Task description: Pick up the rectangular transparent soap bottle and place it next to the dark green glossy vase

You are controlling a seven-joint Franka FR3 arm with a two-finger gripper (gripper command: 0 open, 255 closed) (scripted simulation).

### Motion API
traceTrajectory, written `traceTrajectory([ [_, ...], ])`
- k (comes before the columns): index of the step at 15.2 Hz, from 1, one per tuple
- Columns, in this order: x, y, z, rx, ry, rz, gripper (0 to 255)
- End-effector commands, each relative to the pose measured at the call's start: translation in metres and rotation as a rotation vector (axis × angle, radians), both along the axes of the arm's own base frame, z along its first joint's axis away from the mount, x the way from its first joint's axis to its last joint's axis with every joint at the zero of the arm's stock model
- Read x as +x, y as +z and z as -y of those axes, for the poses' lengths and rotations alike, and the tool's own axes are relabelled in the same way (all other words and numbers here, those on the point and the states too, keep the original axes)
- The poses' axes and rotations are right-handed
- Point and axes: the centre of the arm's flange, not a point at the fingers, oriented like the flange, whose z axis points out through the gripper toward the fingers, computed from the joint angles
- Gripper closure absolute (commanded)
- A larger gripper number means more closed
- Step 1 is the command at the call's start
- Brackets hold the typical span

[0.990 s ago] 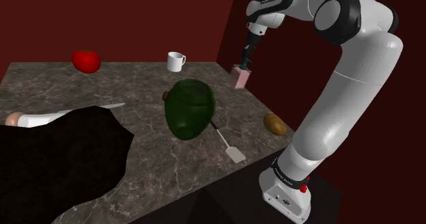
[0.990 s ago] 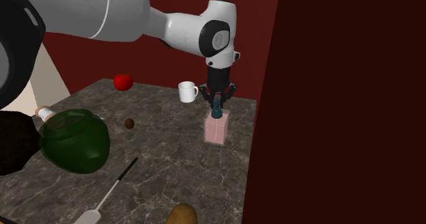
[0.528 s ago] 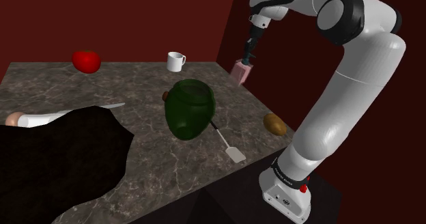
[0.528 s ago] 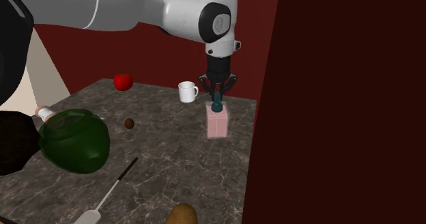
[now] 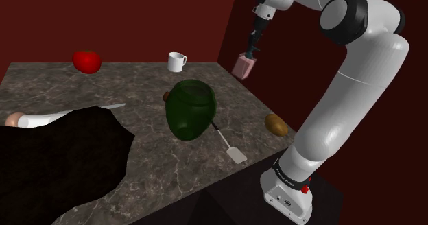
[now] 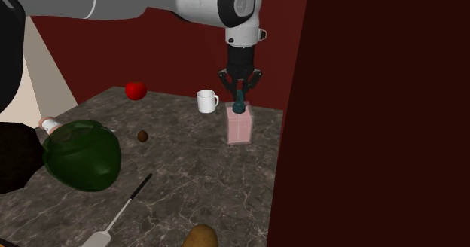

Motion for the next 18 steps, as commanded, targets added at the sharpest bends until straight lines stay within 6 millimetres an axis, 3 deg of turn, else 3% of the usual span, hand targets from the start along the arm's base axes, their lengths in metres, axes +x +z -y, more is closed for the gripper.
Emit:
traceTrajectory([
  [1,0.000,0.012,0.001,0.000,0.000,0.000,255],
  [18,0.000,0.102,0.001,0.000,0.000,0.000,255],
])
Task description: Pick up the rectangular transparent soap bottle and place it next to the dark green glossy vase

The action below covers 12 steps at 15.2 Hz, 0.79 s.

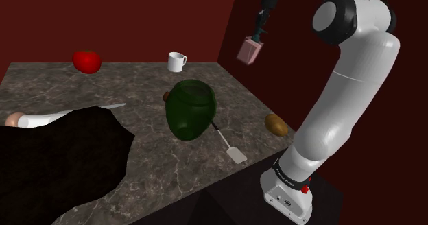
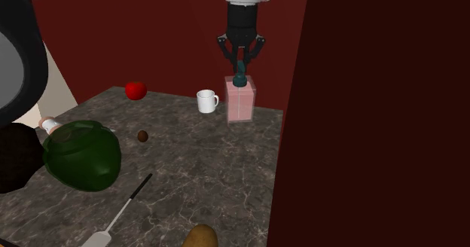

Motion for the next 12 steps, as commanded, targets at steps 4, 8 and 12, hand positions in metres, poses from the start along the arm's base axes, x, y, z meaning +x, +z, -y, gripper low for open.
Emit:
traceTrajectory([
  [4,0.000,0.027,0.000,0.000,0.000,0.000,255],
  [8,0.000,0.048,0.000,0.000,0.000,0.000,255],
  [12,0.000,0.069,0.000,0.000,0.000,0.000,255],
])
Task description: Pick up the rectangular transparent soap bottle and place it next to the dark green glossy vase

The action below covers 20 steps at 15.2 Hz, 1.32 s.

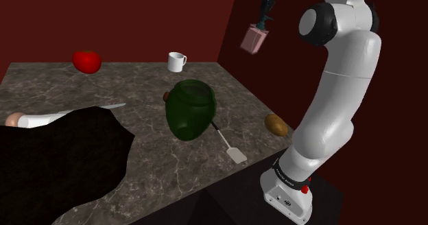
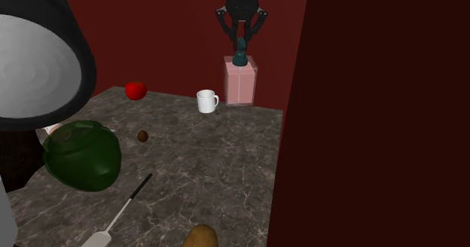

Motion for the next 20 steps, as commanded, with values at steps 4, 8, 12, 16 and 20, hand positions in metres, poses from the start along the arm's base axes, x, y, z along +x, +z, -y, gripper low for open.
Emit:
traceTrajectory([
  [4,-0.014,0.015,-0.023,0.000,0.001,-0.001,255],
  [8,-0.041,0.015,-0.068,0.000,0.001,-0.001,255],
  [12,-0.069,0.015,-0.113,0.000,0.001,-0.001,255],
  [16,-0.096,0.015,-0.158,0.000,0.001,-0.001,255],
  [20,-0.123,0.015,-0.203,0.000,0.001,-0.001,255],
])
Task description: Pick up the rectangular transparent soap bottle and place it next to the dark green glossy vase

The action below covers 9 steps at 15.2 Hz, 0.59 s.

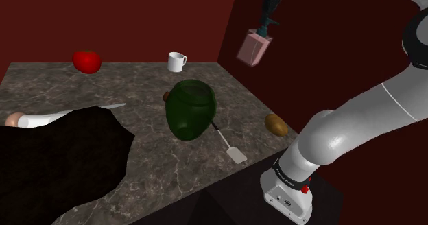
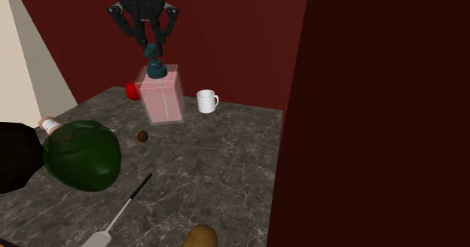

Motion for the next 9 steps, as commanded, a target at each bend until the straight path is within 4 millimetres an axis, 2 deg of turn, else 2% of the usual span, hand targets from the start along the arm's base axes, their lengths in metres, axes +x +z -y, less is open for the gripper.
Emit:
traceTrajectory([
  [1,-0.015,-0.001,-0.019,-0.001,-0.001,0.000,255],
  [9,-0.070,-0.001,-0.109,-0.001,-0.001,0.000,255],
])
